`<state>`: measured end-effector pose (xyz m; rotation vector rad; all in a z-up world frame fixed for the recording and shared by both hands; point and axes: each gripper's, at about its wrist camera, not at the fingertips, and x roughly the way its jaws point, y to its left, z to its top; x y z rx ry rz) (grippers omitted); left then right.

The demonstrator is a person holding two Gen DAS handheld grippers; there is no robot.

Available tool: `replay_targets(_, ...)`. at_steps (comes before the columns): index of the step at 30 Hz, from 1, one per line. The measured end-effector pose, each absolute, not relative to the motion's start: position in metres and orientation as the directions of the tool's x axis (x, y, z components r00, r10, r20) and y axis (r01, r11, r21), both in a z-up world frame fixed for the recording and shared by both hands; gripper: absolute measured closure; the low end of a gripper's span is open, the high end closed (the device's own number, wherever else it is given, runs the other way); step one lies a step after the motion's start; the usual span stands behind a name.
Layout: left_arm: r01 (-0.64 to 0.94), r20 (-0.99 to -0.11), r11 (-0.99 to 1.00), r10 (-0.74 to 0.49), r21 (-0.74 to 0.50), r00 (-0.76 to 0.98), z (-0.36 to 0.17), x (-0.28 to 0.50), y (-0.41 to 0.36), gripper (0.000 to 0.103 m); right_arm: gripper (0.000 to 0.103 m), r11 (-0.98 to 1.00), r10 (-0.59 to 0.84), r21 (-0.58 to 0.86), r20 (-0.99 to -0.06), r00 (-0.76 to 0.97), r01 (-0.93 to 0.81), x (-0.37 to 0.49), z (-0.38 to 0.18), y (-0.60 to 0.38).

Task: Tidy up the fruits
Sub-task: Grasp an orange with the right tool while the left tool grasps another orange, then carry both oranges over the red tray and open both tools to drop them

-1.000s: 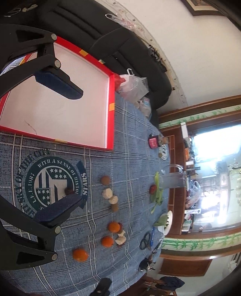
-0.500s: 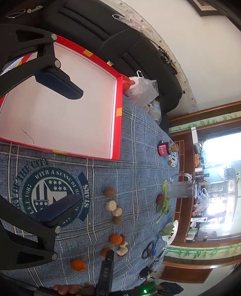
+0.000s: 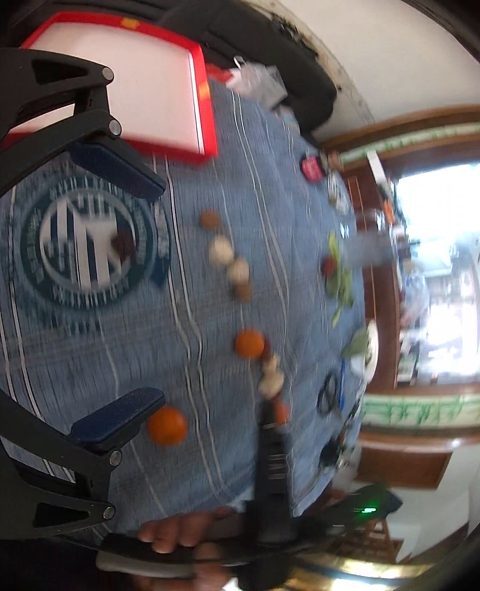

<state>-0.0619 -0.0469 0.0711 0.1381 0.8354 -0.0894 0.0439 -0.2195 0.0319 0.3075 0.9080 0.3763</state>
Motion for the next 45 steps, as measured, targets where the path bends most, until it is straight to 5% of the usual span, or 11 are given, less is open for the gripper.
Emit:
replay_targets(10,0.257,-0.803,0.965,-0.111,0.054,0.586,0.048,-0.045,-0.110,0.002,0.070,0.886,0.356,0.463,-0.641,0.680,-0.028,0.050,0.044,-0.263)
replay_targets(24,0.293,-0.845,0.956,-0.166,-0.012,0.508,0.023,-0.035,-0.128,0.068,0.070,0.867,0.391,0.498,-0.646,0.655,-0.027,0.050,0.038,-0.265)
replay_targets(34,0.270,-0.808,0.963,-0.161,-0.002,0.567,0.044,-0.045,-0.110,0.068,0.070,0.881,0.390,0.466,-0.624,0.677,-0.078,0.045,0.042,-0.254)
replay_targets(45,-0.053,-0.644,0.993,0.106,0.101,0.758,0.127,-0.109,0.035,0.068,0.070,0.925,0.325,0.351,-0.541,0.776,-0.143,0.030,0.052,-0.234)
